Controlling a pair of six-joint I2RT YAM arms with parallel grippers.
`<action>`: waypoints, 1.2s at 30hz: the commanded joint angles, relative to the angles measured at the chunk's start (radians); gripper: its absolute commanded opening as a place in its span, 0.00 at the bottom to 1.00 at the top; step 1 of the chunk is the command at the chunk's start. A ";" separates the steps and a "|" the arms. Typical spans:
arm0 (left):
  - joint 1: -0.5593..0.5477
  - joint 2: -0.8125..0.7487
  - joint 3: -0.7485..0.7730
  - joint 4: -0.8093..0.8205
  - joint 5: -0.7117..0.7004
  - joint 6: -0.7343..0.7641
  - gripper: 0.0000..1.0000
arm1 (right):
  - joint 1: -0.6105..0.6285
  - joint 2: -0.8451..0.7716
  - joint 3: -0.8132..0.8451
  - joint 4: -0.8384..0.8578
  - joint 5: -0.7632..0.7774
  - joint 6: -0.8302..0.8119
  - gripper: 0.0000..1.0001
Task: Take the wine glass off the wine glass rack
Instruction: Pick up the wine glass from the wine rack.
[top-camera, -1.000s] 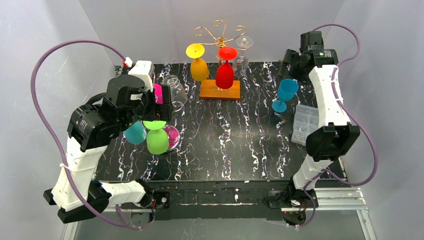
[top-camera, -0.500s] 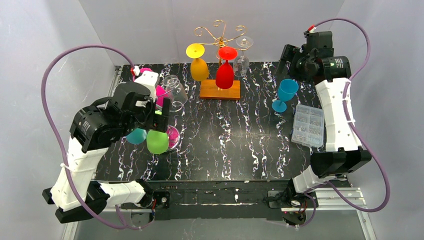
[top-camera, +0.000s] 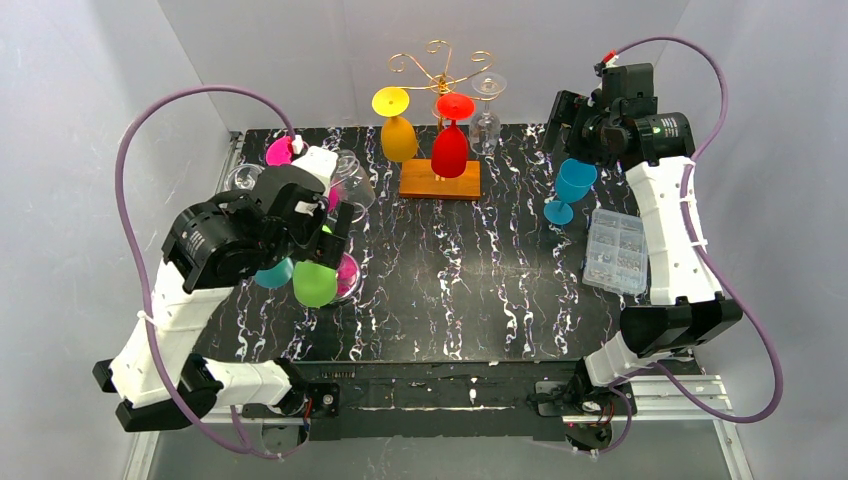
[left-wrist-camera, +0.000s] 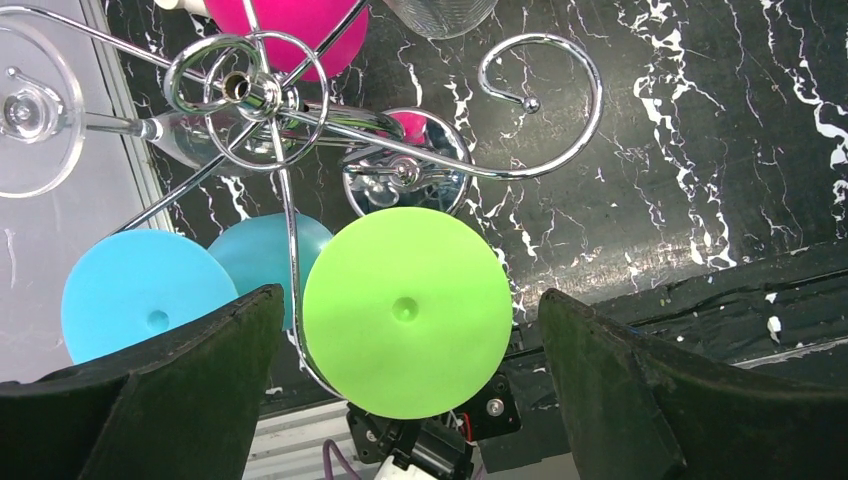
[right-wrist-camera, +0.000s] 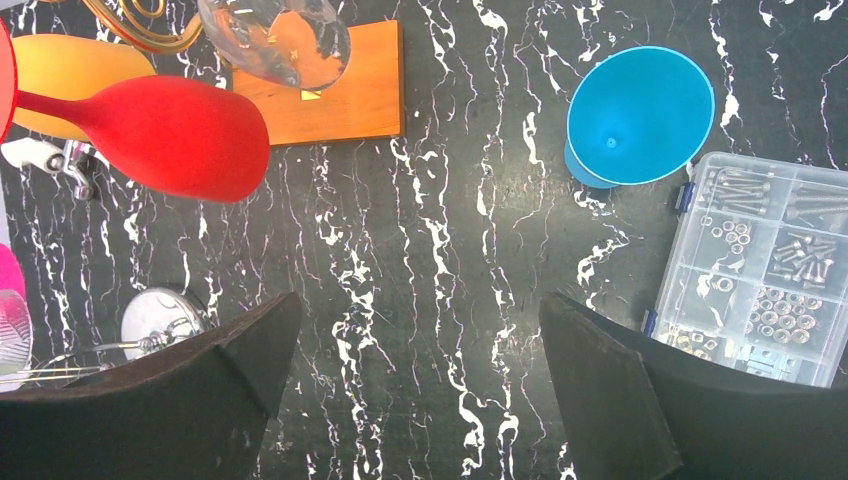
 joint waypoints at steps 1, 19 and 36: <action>-0.013 0.013 0.007 -0.041 -0.036 0.007 0.98 | 0.004 -0.027 0.026 0.029 -0.008 0.006 0.98; -0.020 0.040 -0.021 -0.077 -0.094 -0.027 0.98 | 0.005 -0.030 0.015 0.041 -0.008 0.006 0.98; -0.020 0.051 -0.006 -0.081 -0.090 -0.039 0.66 | 0.005 -0.038 -0.004 0.051 -0.007 0.006 0.98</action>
